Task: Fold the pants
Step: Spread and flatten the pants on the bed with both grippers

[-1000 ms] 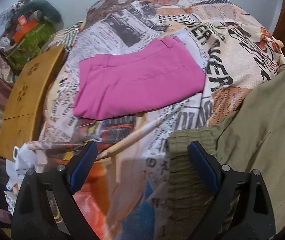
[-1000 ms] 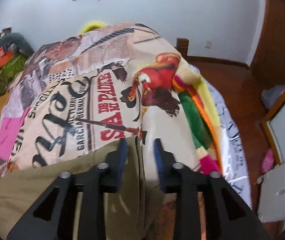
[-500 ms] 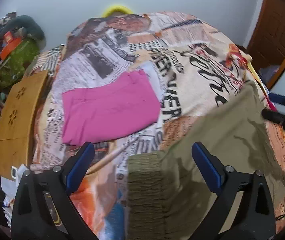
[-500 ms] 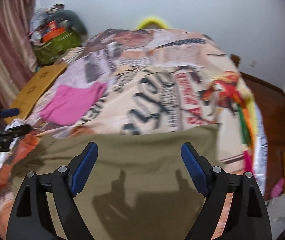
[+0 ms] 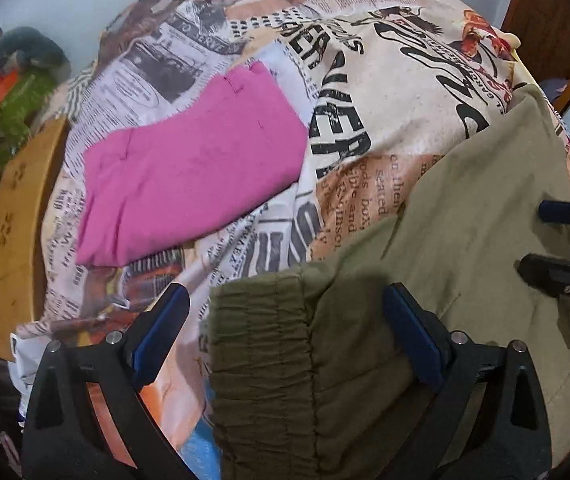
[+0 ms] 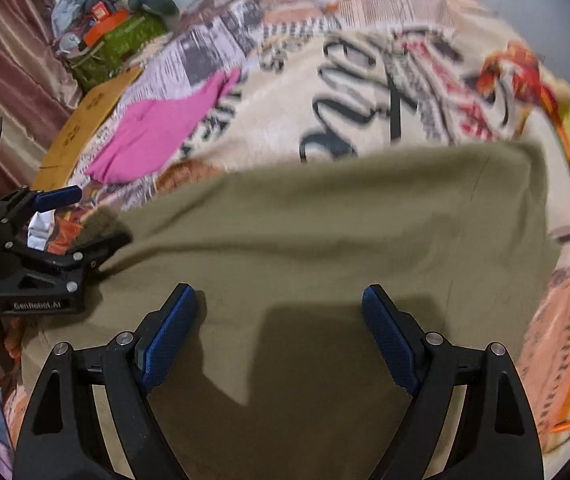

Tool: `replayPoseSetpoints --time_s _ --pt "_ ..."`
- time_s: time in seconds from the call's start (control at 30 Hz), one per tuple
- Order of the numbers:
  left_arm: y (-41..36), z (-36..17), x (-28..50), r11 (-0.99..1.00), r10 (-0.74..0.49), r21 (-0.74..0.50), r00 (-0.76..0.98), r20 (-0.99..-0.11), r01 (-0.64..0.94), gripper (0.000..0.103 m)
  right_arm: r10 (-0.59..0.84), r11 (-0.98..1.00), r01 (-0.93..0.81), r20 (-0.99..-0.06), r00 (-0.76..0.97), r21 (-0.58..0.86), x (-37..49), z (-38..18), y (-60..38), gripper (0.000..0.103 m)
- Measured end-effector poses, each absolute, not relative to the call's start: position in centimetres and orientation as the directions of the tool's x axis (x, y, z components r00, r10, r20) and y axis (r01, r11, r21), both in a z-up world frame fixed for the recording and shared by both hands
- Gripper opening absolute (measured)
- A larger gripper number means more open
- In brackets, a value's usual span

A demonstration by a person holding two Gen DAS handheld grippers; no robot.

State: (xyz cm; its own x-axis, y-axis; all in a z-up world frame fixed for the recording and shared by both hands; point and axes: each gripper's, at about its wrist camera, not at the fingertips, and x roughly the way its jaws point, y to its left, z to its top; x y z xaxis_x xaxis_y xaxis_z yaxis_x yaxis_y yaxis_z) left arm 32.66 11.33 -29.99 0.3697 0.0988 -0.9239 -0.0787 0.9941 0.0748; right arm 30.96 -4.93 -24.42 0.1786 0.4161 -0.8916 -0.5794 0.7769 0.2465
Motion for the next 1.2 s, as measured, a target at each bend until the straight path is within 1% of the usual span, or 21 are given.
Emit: replayPoseSetpoints --time_s 0.07,0.23,0.33,0.6,1.0,1.2 --pt "11.3 -29.8 32.5 0.994 0.104 0.082 0.379 -0.919 -0.074 0.099 0.397 0.776 -0.589 -0.901 0.177 0.227 30.8 -24.7 -5.1 0.083" --pt "9.6 -29.0 31.4 0.984 0.176 0.176 0.406 -0.897 -0.038 0.099 0.377 0.772 -0.601 -0.91 0.173 0.206 29.7 -24.2 -5.3 0.084" --pt "8.7 -28.2 30.4 0.978 0.195 0.206 0.428 -0.882 -0.02 0.099 0.366 0.776 -0.601 -0.913 0.178 0.193 28.7 -23.9 -5.8 0.084" --pt "8.1 -27.1 28.0 0.99 0.138 0.132 0.425 -0.895 -0.044 0.099 0.355 0.78 -0.597 -0.919 0.172 0.19 25.9 -22.9 -7.7 0.084" --pt "6.5 -25.9 23.5 0.987 0.157 0.147 0.447 -0.881 -0.057 0.099 0.335 0.791 -0.59 -0.922 0.195 0.162 21.5 -21.7 -9.9 0.085" --pt "6.7 -25.0 21.3 0.989 0.145 0.119 0.463 -0.874 -0.085 0.099 0.338 0.805 -0.573 -0.912 0.234 0.151 19.7 -21.3 -10.6 0.086"
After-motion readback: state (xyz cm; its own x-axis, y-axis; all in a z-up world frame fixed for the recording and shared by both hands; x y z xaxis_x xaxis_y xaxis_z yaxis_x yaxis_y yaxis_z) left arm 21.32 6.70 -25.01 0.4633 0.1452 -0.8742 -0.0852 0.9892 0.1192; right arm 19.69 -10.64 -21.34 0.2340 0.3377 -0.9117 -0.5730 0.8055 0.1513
